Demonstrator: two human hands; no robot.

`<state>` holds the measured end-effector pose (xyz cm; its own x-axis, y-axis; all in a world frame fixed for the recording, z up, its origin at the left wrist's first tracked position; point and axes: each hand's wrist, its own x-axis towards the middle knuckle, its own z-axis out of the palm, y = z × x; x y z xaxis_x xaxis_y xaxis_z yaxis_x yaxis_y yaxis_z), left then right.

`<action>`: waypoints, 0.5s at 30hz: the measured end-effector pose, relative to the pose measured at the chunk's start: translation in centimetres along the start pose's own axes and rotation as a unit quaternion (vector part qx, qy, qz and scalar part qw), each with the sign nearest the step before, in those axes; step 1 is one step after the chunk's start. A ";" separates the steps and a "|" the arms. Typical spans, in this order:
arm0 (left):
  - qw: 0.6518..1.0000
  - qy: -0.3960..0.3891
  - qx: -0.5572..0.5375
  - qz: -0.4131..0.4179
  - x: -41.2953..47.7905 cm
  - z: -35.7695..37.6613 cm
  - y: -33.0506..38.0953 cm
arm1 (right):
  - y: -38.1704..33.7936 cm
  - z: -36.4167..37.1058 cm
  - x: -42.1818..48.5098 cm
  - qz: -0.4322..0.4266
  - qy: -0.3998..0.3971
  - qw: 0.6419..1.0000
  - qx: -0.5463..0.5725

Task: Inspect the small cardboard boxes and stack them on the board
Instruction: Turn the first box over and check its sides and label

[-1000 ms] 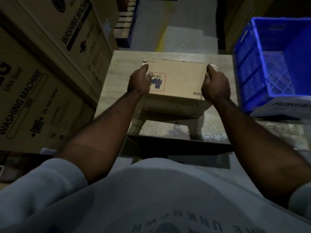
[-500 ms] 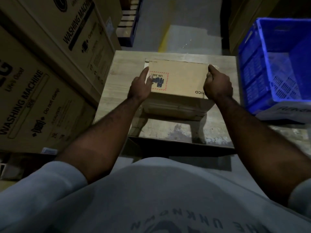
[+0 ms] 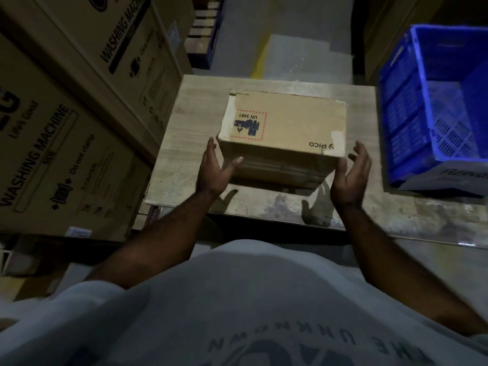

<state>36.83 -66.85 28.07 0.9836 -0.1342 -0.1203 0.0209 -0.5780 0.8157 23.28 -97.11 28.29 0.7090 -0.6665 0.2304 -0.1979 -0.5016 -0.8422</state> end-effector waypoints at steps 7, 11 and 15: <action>0.995 -0.084 -0.020 -0.055 -0.2 0.3 1.5 | 1.9 0.6 -1.0 0.009 -0.138 0.988 -0.062; 0.993 -0.094 -0.023 -0.065 0.1 0.0 1.9 | 1.3 1.1 -0.3 0.050 -0.168 0.984 -0.036; 0.992 -0.100 -0.071 -0.040 0.5 -0.5 2.1 | 0.3 1.0 0.8 0.097 -0.161 0.980 -0.062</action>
<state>37.47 -67.74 30.03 0.9231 -0.2565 -0.2864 0.1371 -0.4765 0.8684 24.50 -97.27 27.72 0.8235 -0.5564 -0.1108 -0.4160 -0.4595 -0.7847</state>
